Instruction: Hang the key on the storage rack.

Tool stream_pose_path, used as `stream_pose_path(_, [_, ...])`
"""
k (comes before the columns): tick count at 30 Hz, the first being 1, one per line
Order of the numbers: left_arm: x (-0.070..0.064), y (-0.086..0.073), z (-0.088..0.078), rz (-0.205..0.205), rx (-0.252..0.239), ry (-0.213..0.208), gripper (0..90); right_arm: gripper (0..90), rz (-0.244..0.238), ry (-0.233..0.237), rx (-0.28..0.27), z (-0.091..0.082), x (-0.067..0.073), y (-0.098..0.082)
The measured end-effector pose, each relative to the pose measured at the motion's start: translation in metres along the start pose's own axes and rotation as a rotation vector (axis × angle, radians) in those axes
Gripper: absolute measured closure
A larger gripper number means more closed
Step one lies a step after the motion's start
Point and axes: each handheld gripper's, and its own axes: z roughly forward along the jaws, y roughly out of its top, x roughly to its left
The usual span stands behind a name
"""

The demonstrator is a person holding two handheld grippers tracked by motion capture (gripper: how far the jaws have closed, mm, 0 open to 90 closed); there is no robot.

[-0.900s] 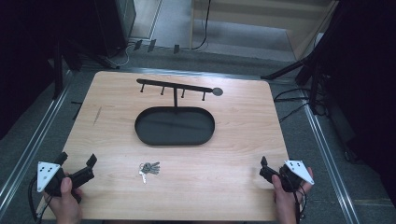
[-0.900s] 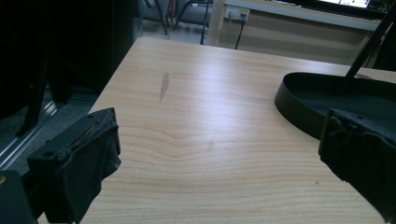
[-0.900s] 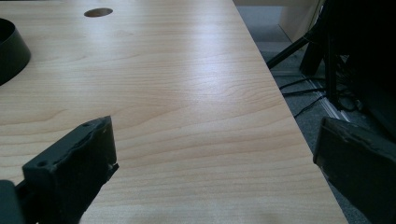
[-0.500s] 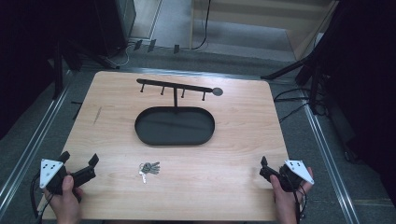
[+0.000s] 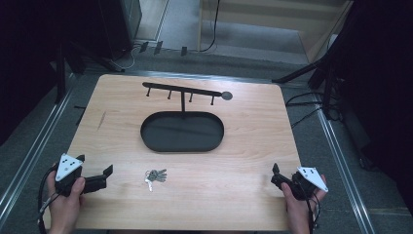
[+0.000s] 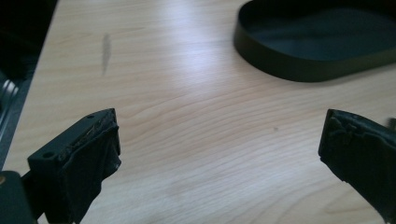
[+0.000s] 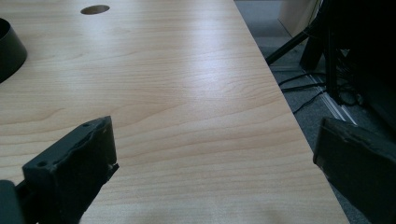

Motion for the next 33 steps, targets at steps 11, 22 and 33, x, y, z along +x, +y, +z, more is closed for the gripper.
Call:
stream_pose_path(11, [-0.037, 0.053, 0.014, 0.281, 0.273, -0.155, 0.8, 0.0, 0.005, 0.003, 0.001, 0.000, -0.001, 0.000])
stream_pose_path(22, [-0.061, 0.059, 0.040, 0.335, 0.478, -0.266, 36.7, 0.0, 0.016, 0.006, 0.004, 0.000, -0.001, 0.000])
stream_pose_path(33, [-0.083, 0.066, 0.055, 0.392, 0.554, -0.336, 51.6, 0.0, 0.018, 0.009, 0.004, 0.000, -0.002, 0.000])
